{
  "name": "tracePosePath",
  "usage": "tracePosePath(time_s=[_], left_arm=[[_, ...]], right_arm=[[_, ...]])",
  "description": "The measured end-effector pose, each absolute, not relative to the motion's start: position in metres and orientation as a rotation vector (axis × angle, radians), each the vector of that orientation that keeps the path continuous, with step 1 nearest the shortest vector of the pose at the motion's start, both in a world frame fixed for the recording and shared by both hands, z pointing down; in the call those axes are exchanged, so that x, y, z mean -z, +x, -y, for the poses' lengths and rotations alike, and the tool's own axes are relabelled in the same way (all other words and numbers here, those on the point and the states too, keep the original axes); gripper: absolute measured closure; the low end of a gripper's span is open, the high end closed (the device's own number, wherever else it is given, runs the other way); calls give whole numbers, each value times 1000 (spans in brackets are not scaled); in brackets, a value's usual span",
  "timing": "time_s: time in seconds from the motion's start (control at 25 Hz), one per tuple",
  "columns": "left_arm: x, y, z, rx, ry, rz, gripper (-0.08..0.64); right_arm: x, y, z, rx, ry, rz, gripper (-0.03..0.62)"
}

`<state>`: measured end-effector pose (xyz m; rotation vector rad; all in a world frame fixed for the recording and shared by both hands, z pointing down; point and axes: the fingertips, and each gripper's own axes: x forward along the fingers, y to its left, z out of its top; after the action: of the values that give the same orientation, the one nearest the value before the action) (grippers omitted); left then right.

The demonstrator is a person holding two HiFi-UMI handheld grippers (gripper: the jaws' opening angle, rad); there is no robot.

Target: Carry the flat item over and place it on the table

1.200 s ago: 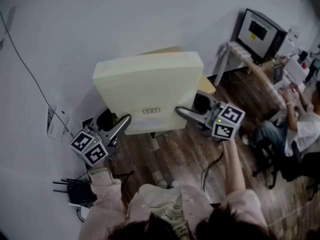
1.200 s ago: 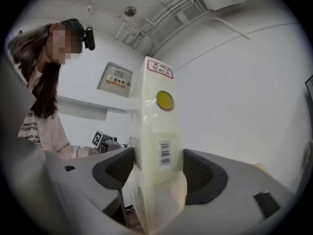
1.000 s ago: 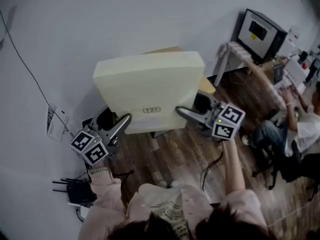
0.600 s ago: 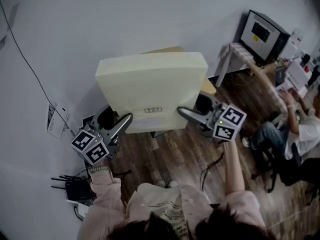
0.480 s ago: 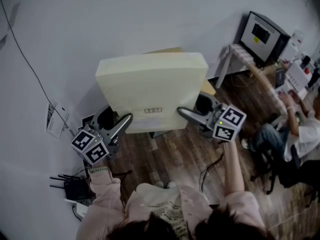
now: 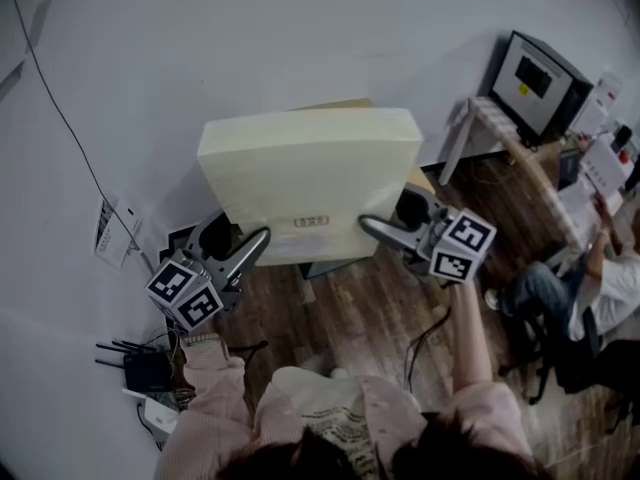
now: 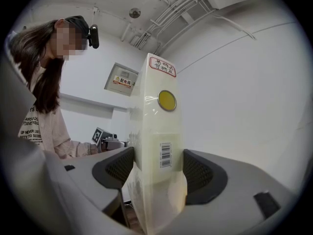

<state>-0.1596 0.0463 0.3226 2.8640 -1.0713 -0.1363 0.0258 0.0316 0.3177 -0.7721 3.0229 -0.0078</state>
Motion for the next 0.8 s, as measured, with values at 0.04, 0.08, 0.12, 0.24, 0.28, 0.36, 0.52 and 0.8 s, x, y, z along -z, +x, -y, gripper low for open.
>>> tracePosePath(time_s=[0.04, 0.08, 0.12, 0.24, 0.28, 0.36, 0.52, 0.8], left_arm=[[-322, -160, -45, 141, 2860, 1081, 239], [-322, -159, -44, 145, 2856, 1088, 239], [-321, -159, -43, 148, 2853, 1094, 239], [-321, -157, -36, 142, 2850, 1108, 239], [-321, -157, -33, 139, 2849, 1112, 239], [-321, -156, -26, 137, 2846, 1119, 239], [-322, -153, -7, 142, 2841, 1125, 239], [-327, -155, 41, 138, 2837, 1123, 238]], right_arm=[[-318, 26, -29, 10, -763, -3023, 281], [-317, 26, -27, 17, -753, -3021, 281], [-317, 27, -26, 23, -744, -3021, 281], [-316, 28, -18, 14, -737, -3026, 281], [-316, 28, -14, 11, -736, -3027, 281], [-316, 29, -6, 11, -733, -3027, 281], [-318, 31, 13, 14, -727, -3031, 281], [-323, 30, 61, 22, -734, -3040, 281]])
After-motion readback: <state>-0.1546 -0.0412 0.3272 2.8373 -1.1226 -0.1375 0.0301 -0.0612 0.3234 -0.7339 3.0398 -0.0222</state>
